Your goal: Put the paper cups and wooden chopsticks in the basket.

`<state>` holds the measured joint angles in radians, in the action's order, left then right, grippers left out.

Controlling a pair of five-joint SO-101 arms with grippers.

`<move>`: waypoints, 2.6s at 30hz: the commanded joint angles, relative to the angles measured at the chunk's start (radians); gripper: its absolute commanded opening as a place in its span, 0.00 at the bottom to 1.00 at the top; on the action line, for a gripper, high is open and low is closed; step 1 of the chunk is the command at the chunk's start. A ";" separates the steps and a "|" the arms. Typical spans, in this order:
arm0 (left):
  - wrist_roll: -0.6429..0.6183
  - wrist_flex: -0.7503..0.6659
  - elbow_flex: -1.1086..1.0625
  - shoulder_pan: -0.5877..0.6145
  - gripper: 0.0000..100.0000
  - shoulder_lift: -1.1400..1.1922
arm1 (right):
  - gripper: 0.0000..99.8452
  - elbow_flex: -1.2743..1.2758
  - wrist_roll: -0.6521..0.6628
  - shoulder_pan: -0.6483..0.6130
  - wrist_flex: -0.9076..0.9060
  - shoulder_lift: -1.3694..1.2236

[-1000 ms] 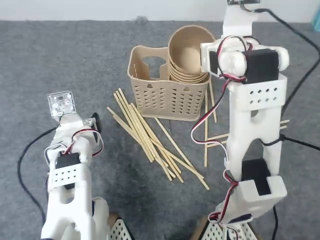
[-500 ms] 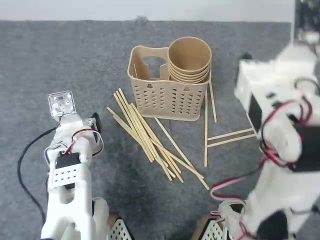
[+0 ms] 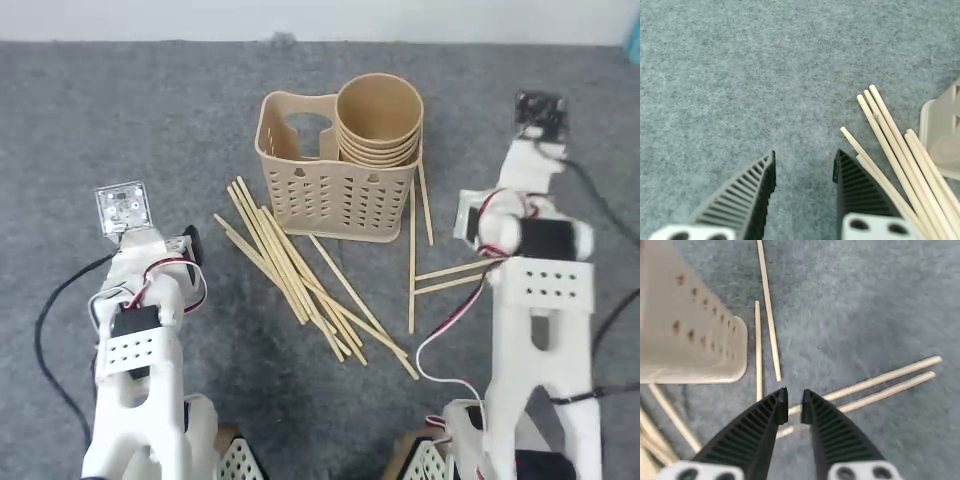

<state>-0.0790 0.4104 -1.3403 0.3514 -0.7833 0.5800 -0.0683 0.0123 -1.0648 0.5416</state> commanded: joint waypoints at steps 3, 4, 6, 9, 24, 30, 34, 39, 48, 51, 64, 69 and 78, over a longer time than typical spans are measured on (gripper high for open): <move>-0.008 -0.020 0.005 0.000 0.18 -0.021 | 0.17 0.201 -0.046 -0.001 0.283 0.038; -0.008 -0.020 0.005 0.000 0.18 -0.021 | 0.17 0.241 -0.069 -0.010 0.326 0.038; -0.008 -0.020 0.005 0.000 0.18 -0.021 | 0.17 0.341 -0.091 -0.041 0.432 0.036; -0.008 -0.020 0.005 0.000 0.18 -0.021 | 0.17 0.491 -0.089 -0.102 0.650 0.036; -0.008 0.008 0.007 0.000 0.18 -0.029 | 0.17 0.446 -0.089 -0.110 0.877 -0.252; -0.008 0.026 0.010 0.023 0.18 -0.029 | 0.17 0.399 -0.089 -0.110 0.878 -0.321; -0.008 0.028 0.012 0.025 0.18 -0.031 | 0.17 0.393 -0.089 -0.113 0.886 -0.331; -0.008 0.028 0.012 0.025 0.18 -0.031 | 0.17 0.381 -0.087 -0.113 0.889 -0.355; -0.008 0.028 0.010 0.025 0.18 -0.031 | 0.17 0.227 -0.014 -0.119 0.812 -0.519; -0.008 0.028 0.010 0.025 0.18 -0.031 | 0.16 0.226 0.011 -0.120 0.808 -0.522; -0.008 0.028 0.010 0.021 0.18 -0.031 | 0.10 0.213 0.040 -0.130 0.800 -0.526; -0.008 0.028 0.010 0.025 0.18 -0.031 | 0.10 0.213 0.040 -0.130 0.799 -0.526; -0.008 0.029 0.008 0.025 0.18 -0.031 | 0.10 0.127 0.046 -0.134 0.677 -0.567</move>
<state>-0.0790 0.4335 -1.3403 0.3682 -0.7833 0.7994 -0.0453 -0.1151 -0.3176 -0.0107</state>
